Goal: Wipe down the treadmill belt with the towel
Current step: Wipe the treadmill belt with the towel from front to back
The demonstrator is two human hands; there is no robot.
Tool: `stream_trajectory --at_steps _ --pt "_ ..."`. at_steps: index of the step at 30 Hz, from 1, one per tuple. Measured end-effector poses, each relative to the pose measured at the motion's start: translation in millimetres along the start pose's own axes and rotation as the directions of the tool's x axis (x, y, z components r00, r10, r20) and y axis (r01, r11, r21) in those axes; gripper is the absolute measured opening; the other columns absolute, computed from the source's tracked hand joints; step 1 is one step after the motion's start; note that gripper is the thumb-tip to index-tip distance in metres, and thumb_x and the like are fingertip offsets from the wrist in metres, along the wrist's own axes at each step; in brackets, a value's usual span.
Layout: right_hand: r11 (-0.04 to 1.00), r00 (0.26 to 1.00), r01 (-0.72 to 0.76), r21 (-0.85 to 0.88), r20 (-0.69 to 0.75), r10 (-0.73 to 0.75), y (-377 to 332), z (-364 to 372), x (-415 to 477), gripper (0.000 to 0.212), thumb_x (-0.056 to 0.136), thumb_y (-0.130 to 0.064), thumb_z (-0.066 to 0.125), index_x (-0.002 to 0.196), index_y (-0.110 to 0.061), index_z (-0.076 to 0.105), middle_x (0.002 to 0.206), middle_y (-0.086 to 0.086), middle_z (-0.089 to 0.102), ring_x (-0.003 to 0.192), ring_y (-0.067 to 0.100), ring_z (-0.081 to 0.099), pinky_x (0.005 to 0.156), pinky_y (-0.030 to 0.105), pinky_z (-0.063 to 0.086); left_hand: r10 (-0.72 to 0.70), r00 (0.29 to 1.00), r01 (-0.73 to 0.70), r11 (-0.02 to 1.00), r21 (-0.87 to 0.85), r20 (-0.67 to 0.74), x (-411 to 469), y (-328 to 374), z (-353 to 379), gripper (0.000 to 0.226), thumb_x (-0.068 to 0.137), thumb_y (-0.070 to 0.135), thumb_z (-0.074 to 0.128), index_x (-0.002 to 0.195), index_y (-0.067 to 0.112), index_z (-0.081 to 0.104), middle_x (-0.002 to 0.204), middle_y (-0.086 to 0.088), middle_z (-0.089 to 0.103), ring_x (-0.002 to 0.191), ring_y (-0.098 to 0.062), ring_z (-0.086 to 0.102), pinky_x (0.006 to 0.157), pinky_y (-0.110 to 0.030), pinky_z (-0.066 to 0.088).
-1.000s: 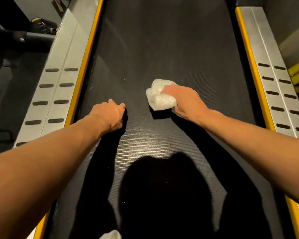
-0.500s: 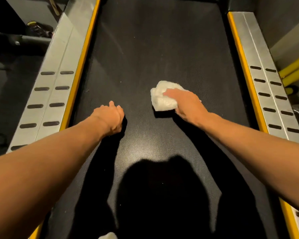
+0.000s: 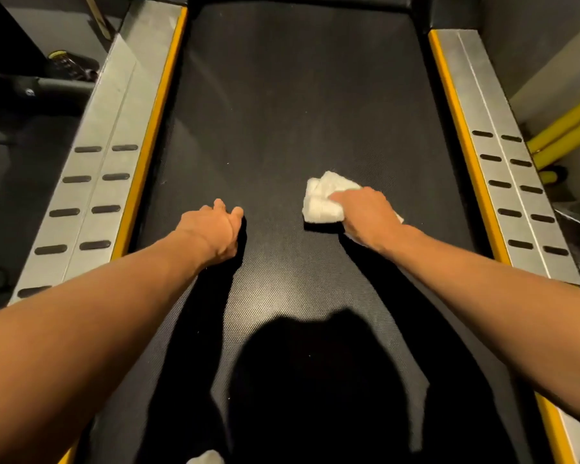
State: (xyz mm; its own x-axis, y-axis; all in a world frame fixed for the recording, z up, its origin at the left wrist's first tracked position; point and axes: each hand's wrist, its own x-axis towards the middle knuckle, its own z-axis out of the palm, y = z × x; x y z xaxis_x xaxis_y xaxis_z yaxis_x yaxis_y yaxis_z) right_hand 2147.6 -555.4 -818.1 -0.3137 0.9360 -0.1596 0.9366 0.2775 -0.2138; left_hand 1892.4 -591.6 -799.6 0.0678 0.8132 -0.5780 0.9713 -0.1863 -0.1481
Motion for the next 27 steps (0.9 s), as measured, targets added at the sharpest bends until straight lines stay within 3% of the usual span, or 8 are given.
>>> stream_trajectory --at_steps 3,6,9,11,14,19,23,27 --pt "0.989 0.987 0.149 -0.018 0.062 -0.147 -18 12 -33 0.039 0.093 -0.016 0.047 0.129 -0.029 0.056 0.126 -0.001 0.062 0.114 0.022 0.056 0.087 0.027 0.037 0.025 1.000 -0.025 1.000 -0.004 -0.016 0 2 2 0.056 0.096 0.029 0.042 0.148 0.018 0.022 0.146 -0.016 0.029 0.127 -0.035 0.042 0.096 -0.049 0.045" --pt "0.963 0.957 0.268 -0.027 0.121 -0.263 -23 7 -43 0.045 0.082 -0.007 0.057 0.119 -0.032 0.059 0.110 -0.002 0.066 0.097 0.025 0.062 0.070 0.027 0.037 0.040 0.999 -0.040 0.999 -0.015 -0.021 1 8 3 0.057 0.096 0.030 0.043 0.148 0.015 0.022 0.150 -0.016 0.023 0.132 -0.037 0.036 0.100 -0.052 0.044" --pt "0.969 0.975 0.219 -0.117 0.064 -0.213 -7 -8 -18 0.032 0.085 -0.004 0.054 0.110 -0.022 0.063 0.103 0.005 0.062 0.092 0.029 0.060 0.065 0.030 0.040 0.054 0.998 -0.055 0.998 -0.029 -0.017 2 13 3 0.062 0.096 0.030 0.045 0.149 0.014 0.018 0.157 -0.017 0.011 0.140 -0.039 0.025 0.103 -0.053 0.041" --pt "0.985 0.989 0.147 -0.089 0.040 -0.144 7 -12 -10 0.036 0.087 0.000 0.051 0.118 -0.016 0.062 0.116 0.009 0.059 0.103 0.032 0.057 0.077 0.035 0.047 0.076 0.997 -0.076 0.997 -0.031 -0.016 3 15 3 0.065 0.096 0.030 0.047 0.150 0.016 0.015 0.159 -0.016 0.007 0.143 -0.040 0.020 0.104 -0.054 0.040" --pt "0.998 0.992 0.060 -0.008 0.109 -0.059 6 -4 -24 0.044 0.090 0.001 0.047 0.132 -0.011 0.053 0.135 0.014 0.050 0.120 0.034 0.050 0.097 0.045 0.045 0.087 0.996 -0.086 0.995 -0.045 0.013 6 18 2 0.071 0.096 0.031 0.048 0.154 0.019 0.007 0.161 -0.015 0.000 0.146 -0.040 0.012 0.108 -0.054 0.036" --pt "0.967 0.977 0.166 0.194 0.097 -0.188 -24 4 -67 0.043 0.079 -0.003 0.060 0.119 -0.020 0.063 0.114 0.004 0.066 0.105 0.028 0.061 0.088 0.039 0.050 0.055 0.993 -0.053 0.998 -0.025 0.109 12 28 -4 0.076 0.099 0.028 0.042 0.154 0.014 -0.007 0.160 -0.019 -0.010 0.145 -0.045 0.005 0.113 -0.054 0.027" --pt "0.976 0.998 0.054 0.213 -0.026 -0.049 -1 -11 -31 0.043 0.075 -0.005 0.061 0.113 -0.025 0.065 0.105 0.003 0.068 0.098 0.029 0.063 0.084 0.038 0.051 0.026 0.992 -0.025 1.000 -0.009 0.122 15 41 -11 0.067 0.102 0.025 0.036 0.153 0.003 -0.002 0.157 -0.028 -0.005 0.143 -0.050 0.008 0.112 -0.055 0.025" --pt "0.991 0.996 -0.065 0.116 -0.057 0.072 37 -3 -9 0.050 0.085 -0.001 0.053 0.129 -0.023 0.058 0.130 0.006 0.060 0.120 0.032 0.053 0.099 0.035 0.040 0.064 0.997 -0.063 0.998 -0.026 0.033 17 39 -7 0.058 0.100 0.025 0.037 0.148 -0.001 0.017 0.154 -0.025 0.014 0.139 -0.045 0.024 0.107 -0.051 0.035"
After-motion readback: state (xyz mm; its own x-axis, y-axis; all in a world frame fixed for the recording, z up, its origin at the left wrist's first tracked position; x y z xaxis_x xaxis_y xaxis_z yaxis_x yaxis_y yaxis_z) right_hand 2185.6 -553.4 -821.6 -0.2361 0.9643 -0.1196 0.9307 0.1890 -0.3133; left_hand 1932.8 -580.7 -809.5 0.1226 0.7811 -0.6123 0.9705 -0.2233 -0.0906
